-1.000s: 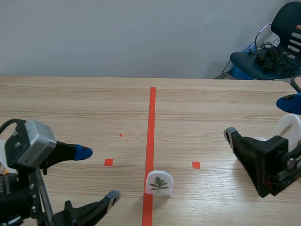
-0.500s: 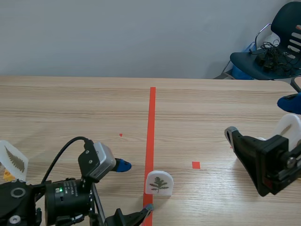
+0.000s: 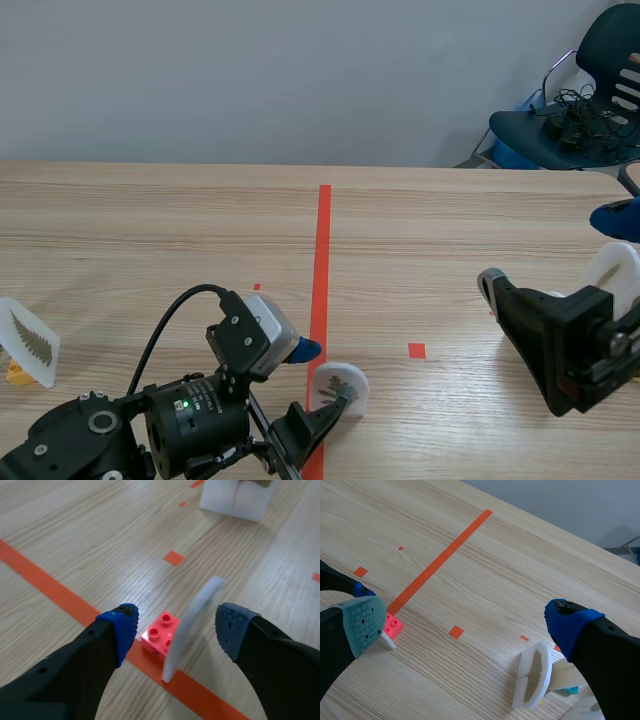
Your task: Do the leaf sorting experiment
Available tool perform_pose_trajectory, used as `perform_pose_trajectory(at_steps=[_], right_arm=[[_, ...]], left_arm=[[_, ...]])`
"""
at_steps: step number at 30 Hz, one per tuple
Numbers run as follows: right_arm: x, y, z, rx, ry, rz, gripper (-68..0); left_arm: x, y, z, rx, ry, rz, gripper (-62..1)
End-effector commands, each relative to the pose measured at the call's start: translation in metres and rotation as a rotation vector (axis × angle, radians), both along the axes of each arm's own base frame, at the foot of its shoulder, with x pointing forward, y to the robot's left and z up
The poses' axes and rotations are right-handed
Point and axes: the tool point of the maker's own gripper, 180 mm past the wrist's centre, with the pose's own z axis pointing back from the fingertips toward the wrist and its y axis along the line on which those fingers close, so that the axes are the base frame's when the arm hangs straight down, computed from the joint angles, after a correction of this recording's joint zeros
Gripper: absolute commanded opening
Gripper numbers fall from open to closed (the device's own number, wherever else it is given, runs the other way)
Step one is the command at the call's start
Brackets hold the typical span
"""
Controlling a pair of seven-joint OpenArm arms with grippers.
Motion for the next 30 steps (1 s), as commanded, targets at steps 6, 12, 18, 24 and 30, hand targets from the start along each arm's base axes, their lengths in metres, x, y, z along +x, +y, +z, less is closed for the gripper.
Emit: perform_pose_trajectory(at_steps=[6,12,18,24,30], right_arm=[[0.004,0.0,0.007,0.009,-0.03,-0.001,0.4],[0.004,0.0,0.007,0.009,-0.03,-0.001,0.4],[0.004,0.0,0.007,0.009,-0.03,-0.001,0.4],[0.004,0.0,0.007,0.009,-0.03,-0.001,0.4],[0.004,0.0,0.007,0.009,-0.03,-0.001,0.4]], left_arm=[[0.007,-0.001,0.009,-0.028,-0.025,0.012,-43.4],[0.007,0.0,0.009,-0.032,-0.026,0.014,-44.4],[0.007,-0.001,0.012,-0.047,-0.034,0.012,-57.5],[0.009,0.003,0.02,-0.048,-0.055,0.014,-57.5],[0.018,0.04,0.063,-0.085,-0.09,0.121,-57.5]])
